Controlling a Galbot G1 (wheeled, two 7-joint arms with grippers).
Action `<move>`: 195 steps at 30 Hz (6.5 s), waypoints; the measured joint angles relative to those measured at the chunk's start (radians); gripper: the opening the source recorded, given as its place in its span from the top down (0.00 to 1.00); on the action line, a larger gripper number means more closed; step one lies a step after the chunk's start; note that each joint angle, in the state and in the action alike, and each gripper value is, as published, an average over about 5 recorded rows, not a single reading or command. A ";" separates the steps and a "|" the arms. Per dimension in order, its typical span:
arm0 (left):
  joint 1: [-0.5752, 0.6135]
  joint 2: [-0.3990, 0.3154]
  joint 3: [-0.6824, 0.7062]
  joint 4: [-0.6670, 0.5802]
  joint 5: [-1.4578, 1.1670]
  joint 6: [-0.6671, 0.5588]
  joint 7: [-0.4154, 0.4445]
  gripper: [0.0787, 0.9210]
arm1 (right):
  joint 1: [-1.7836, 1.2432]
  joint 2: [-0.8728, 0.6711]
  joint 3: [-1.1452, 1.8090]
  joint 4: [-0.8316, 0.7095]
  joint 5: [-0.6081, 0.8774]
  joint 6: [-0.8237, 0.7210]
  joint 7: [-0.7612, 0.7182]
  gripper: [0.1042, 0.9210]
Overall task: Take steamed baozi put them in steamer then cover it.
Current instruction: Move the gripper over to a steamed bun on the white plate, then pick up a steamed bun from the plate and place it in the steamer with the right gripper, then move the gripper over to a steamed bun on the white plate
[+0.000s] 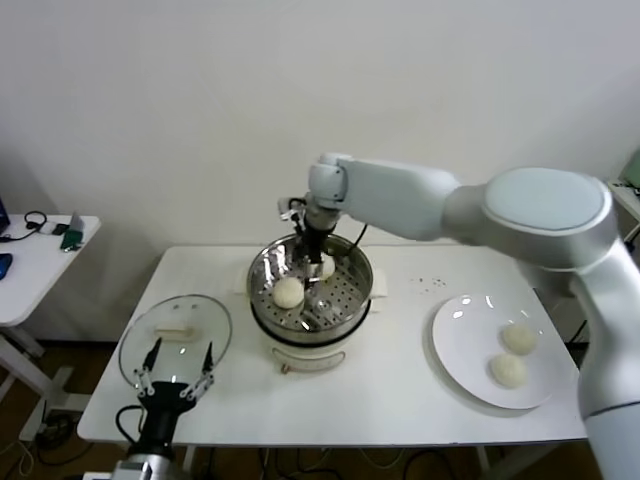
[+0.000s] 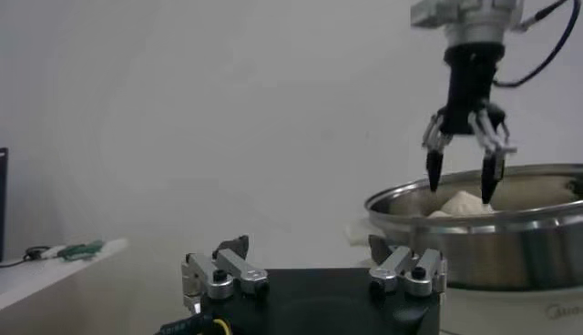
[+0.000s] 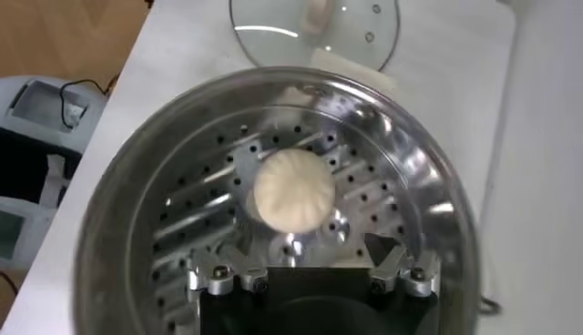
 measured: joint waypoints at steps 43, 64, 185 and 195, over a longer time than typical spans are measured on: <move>0.030 -0.041 -0.008 -0.028 0.022 0.008 0.013 0.12 | -0.401 -0.893 0.260 0.392 -0.688 0.125 -0.022 0.12; 0.017 -0.040 -0.008 -0.008 0.027 0.010 0.012 0.12 | -0.589 -0.860 0.422 0.285 -0.815 0.159 -0.027 0.12; -0.025 0.020 0.016 0.036 -0.003 0.023 0.010 0.12 | -0.115 -0.074 0.254 0.329 -0.948 0.765 -0.185 0.12; -0.032 0.026 0.021 0.033 -0.007 0.023 0.009 0.12 | 0.013 -0.301 0.195 0.359 -0.797 0.581 -0.128 0.12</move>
